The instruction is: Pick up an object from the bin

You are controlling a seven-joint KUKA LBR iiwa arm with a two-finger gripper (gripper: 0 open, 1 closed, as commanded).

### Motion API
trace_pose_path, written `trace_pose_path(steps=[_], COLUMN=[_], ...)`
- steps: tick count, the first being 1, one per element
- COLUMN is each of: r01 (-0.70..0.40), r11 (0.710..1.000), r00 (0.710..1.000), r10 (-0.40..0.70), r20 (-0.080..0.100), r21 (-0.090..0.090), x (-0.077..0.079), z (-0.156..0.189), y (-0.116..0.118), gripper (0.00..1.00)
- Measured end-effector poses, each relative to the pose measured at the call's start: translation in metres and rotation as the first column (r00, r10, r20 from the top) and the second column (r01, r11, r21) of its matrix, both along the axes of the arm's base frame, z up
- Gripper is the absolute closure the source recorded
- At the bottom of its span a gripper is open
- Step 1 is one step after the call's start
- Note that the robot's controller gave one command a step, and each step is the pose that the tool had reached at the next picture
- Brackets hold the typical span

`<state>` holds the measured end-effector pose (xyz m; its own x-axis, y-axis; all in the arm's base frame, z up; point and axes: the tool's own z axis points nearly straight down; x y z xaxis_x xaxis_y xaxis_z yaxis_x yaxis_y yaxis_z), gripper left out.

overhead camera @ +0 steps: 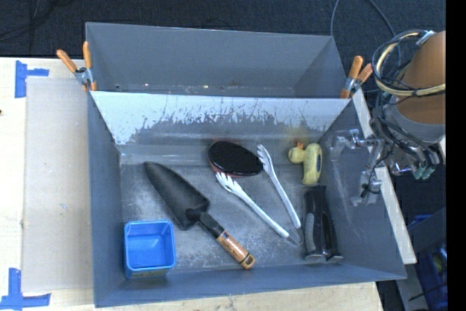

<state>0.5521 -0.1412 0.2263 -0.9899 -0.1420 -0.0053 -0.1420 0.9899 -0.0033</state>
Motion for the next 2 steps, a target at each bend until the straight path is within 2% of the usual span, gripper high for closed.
trace_pose_path(steps=[1, 2], r01=[0.15, 0.042], r11=[0.989, 0.999], r00=[0.989, 0.999], r10=[-0.15, -0.042], r20=[-0.005, -0.003], r21=[0.003, 0.002], x=[-0.017, -0.019], z=[-0.012, -0.022], y=[0.014, 0.025], gripper=[0.0, 0.0])
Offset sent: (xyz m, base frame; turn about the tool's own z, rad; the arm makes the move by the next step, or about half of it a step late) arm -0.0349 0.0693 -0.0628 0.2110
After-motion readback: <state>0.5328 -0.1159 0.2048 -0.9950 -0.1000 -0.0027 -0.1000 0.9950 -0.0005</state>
